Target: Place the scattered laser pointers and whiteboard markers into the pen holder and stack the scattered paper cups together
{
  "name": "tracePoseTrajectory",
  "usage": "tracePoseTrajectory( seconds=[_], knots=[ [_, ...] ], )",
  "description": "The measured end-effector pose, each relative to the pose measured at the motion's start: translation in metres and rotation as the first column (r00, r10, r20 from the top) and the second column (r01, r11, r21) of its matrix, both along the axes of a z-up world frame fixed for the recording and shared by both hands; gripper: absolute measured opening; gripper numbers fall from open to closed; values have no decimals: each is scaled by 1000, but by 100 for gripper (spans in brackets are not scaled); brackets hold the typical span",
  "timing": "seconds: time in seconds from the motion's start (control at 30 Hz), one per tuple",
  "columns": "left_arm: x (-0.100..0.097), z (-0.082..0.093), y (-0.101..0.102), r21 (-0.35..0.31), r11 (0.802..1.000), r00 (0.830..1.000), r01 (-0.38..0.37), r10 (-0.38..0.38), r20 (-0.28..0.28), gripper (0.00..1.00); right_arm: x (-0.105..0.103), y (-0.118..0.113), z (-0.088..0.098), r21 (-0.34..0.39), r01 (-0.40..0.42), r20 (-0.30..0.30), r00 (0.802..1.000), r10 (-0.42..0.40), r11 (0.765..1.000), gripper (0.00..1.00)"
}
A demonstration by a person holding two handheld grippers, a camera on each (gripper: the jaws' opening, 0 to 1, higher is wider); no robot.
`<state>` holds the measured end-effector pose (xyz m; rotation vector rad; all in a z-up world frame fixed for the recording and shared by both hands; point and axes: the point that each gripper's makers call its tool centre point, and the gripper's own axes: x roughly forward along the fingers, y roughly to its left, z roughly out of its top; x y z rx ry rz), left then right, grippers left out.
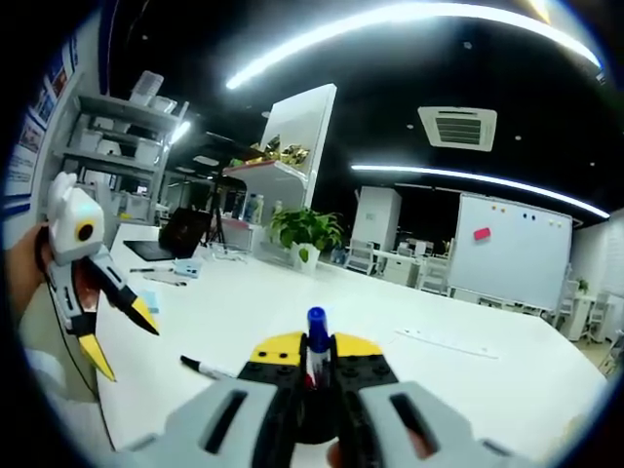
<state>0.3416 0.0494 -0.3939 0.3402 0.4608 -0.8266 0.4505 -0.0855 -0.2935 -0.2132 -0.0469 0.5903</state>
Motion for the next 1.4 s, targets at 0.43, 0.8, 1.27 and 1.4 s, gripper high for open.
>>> tracePoseTrajectory(
  seconds=[0.43, 0.8, 1.27, 1.4],
  knots=[
    [-1, 1, 2, -2, 1000, 1000, -5, 5, 1, 57, 0, 1, 0, -1, 1, 3, 1000, -1, 1000, 10],
    [-1, 0, 1, -4, 1000, 1000, -3, 3, 1, 57, 0, 1, 0, 6, 1, 1, 1000, -1, 1000, 11],
    [-1, 1, 1, -3, 1000, 1000, -6, 6, 2, 57, -1, 1, 0, 8, -1, 1, 1000, 1, 1000, 11],
    [0, 2, 0, -6, 1000, 1000, -6, 6, 6, 57, -1, 1, 3, 16, -1, 1, 1000, 1, 1000, 12]
  ],
)
